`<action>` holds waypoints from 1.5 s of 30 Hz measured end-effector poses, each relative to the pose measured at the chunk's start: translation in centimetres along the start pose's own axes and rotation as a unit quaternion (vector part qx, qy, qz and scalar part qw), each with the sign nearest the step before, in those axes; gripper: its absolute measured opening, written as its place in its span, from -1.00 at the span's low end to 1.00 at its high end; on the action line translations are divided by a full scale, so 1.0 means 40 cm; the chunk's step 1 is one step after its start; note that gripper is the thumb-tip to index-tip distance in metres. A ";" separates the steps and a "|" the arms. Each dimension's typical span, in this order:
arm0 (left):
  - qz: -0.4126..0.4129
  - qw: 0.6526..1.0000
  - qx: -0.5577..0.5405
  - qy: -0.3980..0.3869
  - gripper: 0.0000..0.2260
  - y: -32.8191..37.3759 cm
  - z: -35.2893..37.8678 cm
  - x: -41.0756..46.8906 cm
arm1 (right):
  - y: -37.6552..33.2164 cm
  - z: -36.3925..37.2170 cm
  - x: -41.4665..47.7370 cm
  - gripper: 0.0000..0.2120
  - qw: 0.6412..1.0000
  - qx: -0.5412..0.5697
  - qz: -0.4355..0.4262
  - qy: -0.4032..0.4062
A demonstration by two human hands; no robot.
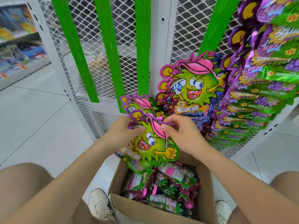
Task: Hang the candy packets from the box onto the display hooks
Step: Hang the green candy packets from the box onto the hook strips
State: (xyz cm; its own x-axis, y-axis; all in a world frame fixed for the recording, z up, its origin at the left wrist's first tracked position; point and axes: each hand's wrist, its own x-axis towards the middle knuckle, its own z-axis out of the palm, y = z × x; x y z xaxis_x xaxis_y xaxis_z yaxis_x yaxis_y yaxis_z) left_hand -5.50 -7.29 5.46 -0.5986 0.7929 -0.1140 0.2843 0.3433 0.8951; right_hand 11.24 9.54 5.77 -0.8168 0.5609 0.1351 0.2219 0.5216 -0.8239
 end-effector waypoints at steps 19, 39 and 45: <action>0.132 0.973 0.061 0.179 -0.91 0.143 -0.054 0.120 | -0.100 -0.087 0.062 -0.95 0.981 -0.123 -0.037 -0.146; 0.066 0.997 0.021 0.043 -0.47 0.231 -0.173 0.000 | -0.217 0.009 0.128 -0.87 0.964 0.037 -0.216 0.148; 0.053 0.998 0.015 0.044 -0.63 0.222 -0.182 0.002 | -0.234 0.018 0.125 -0.82 0.970 0.077 -0.161 0.166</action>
State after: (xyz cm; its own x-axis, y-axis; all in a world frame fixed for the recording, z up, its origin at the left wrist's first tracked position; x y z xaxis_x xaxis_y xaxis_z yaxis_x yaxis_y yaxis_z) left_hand -8.47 -7.85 16.56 -0.6265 0.7792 0.0195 0.3711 0.2762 0.8866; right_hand 4.70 7.00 13.76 -0.6079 0.5745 0.5481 -0.1189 0.6167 -0.7782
